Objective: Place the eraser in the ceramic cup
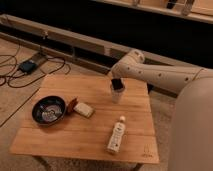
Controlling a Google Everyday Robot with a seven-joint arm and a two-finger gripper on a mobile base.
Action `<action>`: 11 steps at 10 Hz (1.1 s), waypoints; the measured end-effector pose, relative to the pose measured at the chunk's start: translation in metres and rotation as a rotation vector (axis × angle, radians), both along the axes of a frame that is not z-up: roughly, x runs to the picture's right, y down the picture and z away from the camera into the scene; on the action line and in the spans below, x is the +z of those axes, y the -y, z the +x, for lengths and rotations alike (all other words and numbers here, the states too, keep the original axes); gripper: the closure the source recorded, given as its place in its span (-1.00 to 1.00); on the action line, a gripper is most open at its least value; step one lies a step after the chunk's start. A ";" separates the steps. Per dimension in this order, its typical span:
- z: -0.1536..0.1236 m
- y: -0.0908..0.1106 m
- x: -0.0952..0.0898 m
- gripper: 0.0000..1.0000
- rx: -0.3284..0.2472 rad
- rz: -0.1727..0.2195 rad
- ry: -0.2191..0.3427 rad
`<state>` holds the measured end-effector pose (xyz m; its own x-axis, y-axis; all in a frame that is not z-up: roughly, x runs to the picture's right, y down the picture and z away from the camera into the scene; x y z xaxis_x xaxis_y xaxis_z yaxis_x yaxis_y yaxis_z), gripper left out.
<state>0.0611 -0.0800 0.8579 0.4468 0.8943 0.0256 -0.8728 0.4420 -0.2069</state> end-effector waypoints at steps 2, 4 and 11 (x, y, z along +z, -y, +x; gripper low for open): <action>-0.002 0.001 0.007 0.70 -0.014 0.011 0.003; -0.003 0.000 0.011 0.34 -0.029 0.017 0.003; -0.003 -0.006 0.006 -0.60 -0.041 0.043 0.009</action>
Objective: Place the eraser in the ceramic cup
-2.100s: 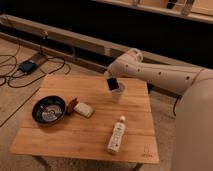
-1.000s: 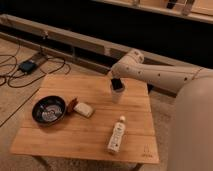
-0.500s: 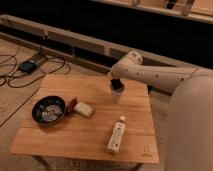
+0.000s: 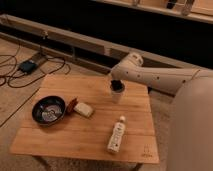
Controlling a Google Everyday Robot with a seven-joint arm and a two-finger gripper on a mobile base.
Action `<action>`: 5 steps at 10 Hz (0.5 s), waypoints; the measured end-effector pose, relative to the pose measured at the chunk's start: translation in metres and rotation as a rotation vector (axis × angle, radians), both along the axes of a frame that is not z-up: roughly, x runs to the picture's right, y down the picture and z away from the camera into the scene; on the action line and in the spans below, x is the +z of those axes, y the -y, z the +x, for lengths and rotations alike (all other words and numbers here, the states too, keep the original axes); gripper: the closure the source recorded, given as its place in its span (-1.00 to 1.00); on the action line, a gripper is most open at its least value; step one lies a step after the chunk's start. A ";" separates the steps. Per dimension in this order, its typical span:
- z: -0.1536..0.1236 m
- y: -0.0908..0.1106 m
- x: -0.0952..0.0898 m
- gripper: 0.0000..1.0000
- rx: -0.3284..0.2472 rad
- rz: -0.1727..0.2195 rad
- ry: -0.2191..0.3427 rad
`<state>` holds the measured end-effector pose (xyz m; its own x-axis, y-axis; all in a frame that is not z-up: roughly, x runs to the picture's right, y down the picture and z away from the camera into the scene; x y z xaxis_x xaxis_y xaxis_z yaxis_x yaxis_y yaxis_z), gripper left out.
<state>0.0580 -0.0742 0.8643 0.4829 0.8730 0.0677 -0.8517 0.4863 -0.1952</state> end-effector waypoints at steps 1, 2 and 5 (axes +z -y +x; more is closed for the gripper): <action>-0.001 -0.001 -0.003 -0.60 0.002 0.004 0.004; -0.002 -0.001 -0.005 -0.60 0.004 0.006 0.008; -0.006 -0.002 -0.016 -0.60 -0.003 0.021 0.013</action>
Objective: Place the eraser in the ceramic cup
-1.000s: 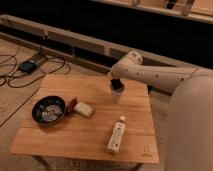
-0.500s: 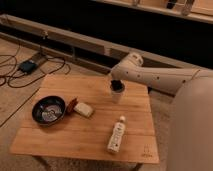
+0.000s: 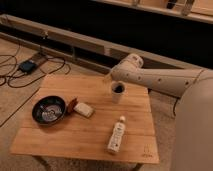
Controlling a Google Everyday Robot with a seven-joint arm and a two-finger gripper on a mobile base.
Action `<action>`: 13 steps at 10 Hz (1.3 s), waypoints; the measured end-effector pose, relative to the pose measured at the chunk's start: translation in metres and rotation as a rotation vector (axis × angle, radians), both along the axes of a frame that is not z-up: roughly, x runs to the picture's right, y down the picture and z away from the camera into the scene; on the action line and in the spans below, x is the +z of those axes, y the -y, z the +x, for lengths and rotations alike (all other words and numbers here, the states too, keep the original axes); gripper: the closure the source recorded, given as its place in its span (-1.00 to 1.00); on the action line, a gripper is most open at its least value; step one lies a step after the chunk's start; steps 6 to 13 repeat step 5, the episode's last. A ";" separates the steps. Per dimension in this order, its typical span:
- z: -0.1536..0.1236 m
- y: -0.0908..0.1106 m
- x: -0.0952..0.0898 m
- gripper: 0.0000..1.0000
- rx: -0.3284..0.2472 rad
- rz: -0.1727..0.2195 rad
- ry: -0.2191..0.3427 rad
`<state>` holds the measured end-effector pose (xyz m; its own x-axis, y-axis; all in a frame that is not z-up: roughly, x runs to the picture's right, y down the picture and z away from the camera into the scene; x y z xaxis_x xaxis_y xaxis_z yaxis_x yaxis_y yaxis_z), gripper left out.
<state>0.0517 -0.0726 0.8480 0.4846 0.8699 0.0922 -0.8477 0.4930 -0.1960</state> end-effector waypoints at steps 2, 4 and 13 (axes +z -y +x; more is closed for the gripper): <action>-0.004 0.000 -0.014 -0.60 -0.017 0.005 -0.007; -0.006 0.000 -0.014 -0.60 -0.019 0.004 -0.005; -0.006 0.000 -0.013 -0.60 -0.019 0.003 -0.005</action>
